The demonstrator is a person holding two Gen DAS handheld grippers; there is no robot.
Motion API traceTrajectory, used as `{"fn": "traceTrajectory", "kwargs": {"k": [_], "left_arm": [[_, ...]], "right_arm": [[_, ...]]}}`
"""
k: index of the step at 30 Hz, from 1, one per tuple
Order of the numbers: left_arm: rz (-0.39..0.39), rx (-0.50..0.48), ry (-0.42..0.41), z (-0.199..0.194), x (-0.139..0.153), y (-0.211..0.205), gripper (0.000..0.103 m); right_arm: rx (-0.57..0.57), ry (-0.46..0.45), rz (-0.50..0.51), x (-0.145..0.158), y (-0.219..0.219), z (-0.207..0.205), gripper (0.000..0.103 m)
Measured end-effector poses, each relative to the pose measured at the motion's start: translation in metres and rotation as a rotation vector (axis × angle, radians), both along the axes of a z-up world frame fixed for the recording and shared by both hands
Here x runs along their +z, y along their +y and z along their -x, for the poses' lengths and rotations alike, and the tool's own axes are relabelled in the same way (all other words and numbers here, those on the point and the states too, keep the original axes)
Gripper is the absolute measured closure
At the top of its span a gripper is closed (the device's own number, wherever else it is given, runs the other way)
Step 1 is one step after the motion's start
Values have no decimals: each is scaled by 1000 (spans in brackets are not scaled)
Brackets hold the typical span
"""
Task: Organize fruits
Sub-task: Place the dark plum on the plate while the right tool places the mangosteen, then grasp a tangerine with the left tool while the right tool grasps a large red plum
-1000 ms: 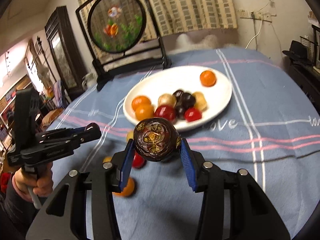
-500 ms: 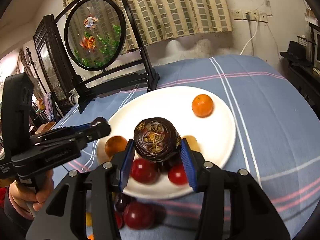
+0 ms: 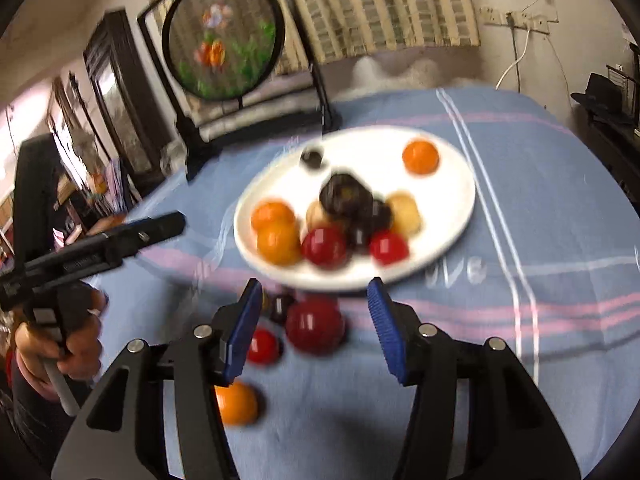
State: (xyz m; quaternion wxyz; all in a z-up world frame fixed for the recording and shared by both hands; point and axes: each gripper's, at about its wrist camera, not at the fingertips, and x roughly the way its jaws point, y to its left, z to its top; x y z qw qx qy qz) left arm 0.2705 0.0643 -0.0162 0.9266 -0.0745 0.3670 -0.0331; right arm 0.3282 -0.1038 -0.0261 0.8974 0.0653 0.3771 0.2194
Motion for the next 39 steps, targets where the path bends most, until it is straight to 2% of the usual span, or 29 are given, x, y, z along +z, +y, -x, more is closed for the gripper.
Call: {"fn": "traceTrajectory", "kwargs": {"k": [3,7,11,15,18,24,26,29,31,33,34,39], "left_arm": [[-4,13,33,10,-13,9,10],[72,13,55,17,-17,19,10],[36,15,27,20,-12,14,10],[37,-2,17,21,-7,11,10],[34,-9,5,23,-4,9,10],[19,-39,6,24,-4,2,10],[26,-90,2,27,-4,-6,10],[-3,-226,-19,37,-2,-32,11],[-36,-327,-36,48,-2,-55,16],[-48,-408,-27,54,-6,-71,29],[-60,-447,-15,58,-10,-80,31],[-126,-505,27,62,-26,-99,49]], "right_arm": [[4,22,40,-8,6,-2,48],[0,49,42,-17,9,-8,51],[-4,78,22,-22,8,-14,54],[5,107,-7,-26,10,-21,55],[23,129,-26,-30,12,-24,64],[-1,128,-55,-24,-2,-15,65],[-30,104,-84,-16,-13,-12,64],[-62,75,-115,-7,-26,-5,64],[-73,73,-129,-5,-31,-2,64],[-79,70,-129,-5,-33,1,64],[-81,67,-129,-4,-33,3,64],[-77,65,-124,-4,-29,2,64]]}}
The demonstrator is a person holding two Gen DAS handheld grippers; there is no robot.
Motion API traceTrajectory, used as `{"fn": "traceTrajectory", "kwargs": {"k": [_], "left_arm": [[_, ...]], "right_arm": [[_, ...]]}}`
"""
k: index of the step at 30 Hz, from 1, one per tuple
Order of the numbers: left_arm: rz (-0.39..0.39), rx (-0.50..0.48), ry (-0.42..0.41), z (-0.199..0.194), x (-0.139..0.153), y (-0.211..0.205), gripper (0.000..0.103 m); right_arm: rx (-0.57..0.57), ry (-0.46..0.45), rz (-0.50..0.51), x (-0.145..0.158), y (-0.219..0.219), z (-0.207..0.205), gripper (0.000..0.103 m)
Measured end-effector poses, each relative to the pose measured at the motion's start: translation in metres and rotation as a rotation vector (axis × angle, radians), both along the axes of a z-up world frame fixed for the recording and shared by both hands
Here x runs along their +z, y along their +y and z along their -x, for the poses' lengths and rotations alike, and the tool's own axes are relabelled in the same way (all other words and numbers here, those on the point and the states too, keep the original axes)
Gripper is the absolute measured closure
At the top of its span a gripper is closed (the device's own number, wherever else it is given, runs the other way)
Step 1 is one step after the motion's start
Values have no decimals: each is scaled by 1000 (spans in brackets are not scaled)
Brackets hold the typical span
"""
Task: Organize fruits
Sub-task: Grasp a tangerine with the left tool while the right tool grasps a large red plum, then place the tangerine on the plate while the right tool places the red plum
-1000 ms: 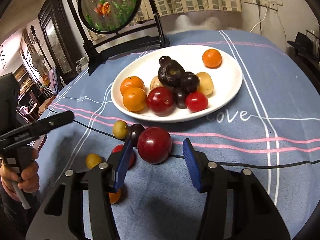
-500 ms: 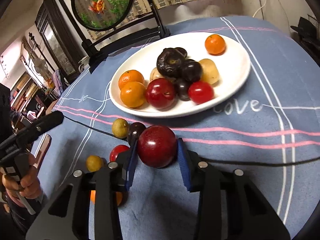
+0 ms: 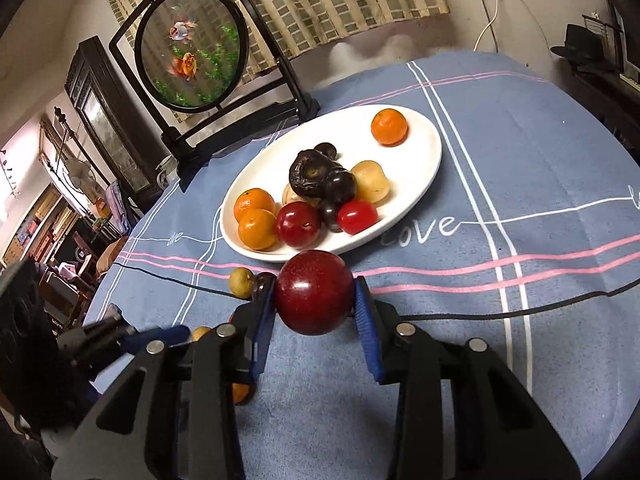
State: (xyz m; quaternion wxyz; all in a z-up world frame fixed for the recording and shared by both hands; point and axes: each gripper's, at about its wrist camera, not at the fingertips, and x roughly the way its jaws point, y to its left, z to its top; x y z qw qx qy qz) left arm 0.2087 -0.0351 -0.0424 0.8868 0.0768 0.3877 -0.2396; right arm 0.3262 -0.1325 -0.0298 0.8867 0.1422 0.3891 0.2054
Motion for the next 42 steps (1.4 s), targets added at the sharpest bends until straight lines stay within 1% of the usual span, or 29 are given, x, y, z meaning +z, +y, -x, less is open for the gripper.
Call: {"fn": "traceTrajectory", "kwargs": {"k": [3,13,16,25,29,33,39,42], "left_arm": [[-18,-9,9,-1,-5,-1,56],[-70,-9,41,-3,-18,-7,59],[-73,-8,49,-3,-19,-7,62],[-78,2,61,-7,-21,-6,62],[-54,-2,75,-7,-20,-4,63],[-19,2,54,-6,-12,1,63],[65,50,33,-6,6,21,63],[140,96,21,-14,25,40,63]], "right_arm": [[2,3,0,0,-2,2,64],[7,2,-7,1,-2,2,64],[7,1,-5,1,-2,2,64],[3,0,-5,2,-2,2,64],[3,-1,-6,2,-2,2,64],[7,-7,1,2,-1,3,64],[25,-45,10,9,4,12,64],[34,-80,9,18,8,13,64]]}}
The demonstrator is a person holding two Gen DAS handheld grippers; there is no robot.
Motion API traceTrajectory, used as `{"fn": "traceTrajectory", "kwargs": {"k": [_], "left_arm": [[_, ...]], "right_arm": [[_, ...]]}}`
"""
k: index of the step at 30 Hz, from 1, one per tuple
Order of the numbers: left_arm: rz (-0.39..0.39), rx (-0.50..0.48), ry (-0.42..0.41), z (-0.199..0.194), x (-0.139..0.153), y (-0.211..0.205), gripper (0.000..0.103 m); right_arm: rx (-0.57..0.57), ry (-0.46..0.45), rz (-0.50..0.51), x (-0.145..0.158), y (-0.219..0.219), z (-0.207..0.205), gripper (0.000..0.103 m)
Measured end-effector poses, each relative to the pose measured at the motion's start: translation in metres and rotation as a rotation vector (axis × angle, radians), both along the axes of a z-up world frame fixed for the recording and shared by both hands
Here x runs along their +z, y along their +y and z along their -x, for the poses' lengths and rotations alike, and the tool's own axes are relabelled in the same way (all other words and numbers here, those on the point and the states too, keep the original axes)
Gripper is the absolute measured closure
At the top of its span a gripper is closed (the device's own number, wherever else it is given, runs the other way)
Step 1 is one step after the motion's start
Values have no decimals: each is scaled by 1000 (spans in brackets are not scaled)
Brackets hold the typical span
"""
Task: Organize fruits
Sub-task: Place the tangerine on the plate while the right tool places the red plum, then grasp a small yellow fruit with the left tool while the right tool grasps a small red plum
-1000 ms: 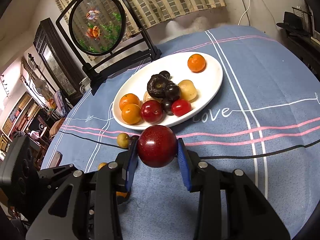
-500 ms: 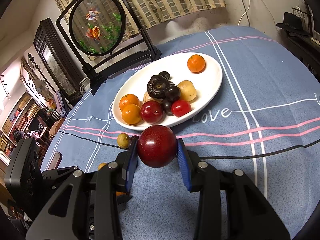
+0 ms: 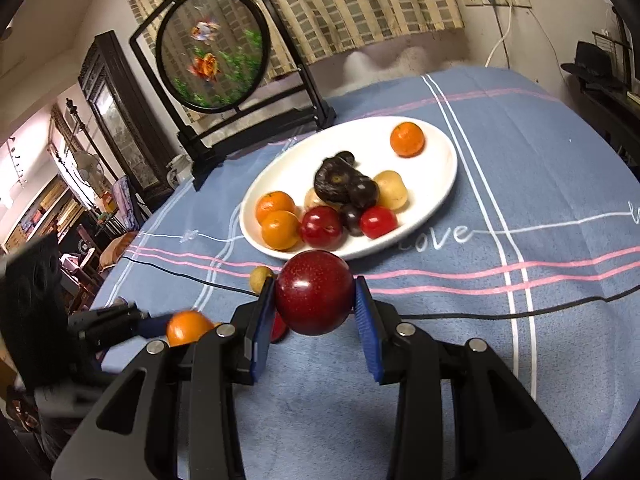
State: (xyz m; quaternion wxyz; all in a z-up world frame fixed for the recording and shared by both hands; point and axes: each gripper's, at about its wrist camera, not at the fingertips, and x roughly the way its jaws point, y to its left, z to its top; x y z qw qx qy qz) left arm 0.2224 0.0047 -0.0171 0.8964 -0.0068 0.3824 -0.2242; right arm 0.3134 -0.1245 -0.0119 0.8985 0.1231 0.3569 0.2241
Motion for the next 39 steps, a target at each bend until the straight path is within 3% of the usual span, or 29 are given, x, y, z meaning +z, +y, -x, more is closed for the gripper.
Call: {"fn": "traceTrajectory", "kwargs": {"k": [8,14,20,23,25,30,34,39], "left_arm": [[4,124,-75,-66,39,19,63],[-16,202,-32,-135,25,18,63],[-54,230,-5,-164,10,15,62],[-57,258,-31,-159,13,17,40],[-57,253,-45,-147,20,18,39],[-43,283,-58,-99,25,31,20],[-56,349,-70,-55,8,49,15],[-55,426,-14,-32,-15,74,15]], "right_arm": [[-43,-83,76,19,15,-45,64],[-91,-58,145,7,20,-98,64],[-100,-33,158,-5,17,-123,63],[-117,-25,157,0,14,-123,61],[-116,-41,148,5,13,-113,60],[-111,-76,111,15,13,-73,60],[-37,-57,118,5,27,-36,60],[63,42,127,-21,49,-12,60]]}}
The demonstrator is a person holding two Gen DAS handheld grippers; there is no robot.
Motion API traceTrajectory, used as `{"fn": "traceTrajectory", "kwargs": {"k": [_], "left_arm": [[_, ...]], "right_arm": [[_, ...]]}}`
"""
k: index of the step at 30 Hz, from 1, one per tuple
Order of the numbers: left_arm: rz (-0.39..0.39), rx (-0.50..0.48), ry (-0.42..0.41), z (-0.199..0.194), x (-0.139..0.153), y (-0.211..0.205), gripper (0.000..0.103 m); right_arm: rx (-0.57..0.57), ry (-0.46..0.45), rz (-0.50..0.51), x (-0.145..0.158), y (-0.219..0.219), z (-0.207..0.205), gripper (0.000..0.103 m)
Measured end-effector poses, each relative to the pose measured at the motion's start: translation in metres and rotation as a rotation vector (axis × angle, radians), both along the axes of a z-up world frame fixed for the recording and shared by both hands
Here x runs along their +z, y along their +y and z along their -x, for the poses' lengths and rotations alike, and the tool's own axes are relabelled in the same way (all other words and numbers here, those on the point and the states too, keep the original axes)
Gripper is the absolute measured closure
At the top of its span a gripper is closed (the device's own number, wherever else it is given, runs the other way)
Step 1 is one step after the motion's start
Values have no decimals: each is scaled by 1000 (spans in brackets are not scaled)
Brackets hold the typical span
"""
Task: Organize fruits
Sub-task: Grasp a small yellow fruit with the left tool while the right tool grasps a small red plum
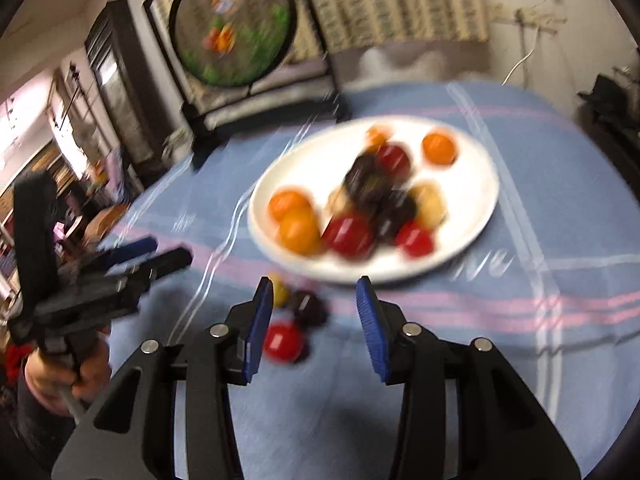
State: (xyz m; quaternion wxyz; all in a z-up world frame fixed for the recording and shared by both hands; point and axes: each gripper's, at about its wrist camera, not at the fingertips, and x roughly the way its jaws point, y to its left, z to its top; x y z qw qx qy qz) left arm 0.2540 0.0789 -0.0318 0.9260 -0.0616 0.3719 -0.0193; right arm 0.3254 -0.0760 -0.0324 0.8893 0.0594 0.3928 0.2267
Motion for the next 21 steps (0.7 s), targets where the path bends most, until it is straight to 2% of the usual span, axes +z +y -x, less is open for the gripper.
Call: {"fn": "traceTrajectory", "kwargs": {"k": [5,9,21], "left_arm": [[72,42,-6,2,4,16,15],[54,36,-27,6,10,12,15],[84,22,-49,11,19,12,15]], "right_arm": [[54,43,11,-8,13,4,60],[59,65,46,-15,19,0,60],[63,81,99,-25,33,-7,60]]}}
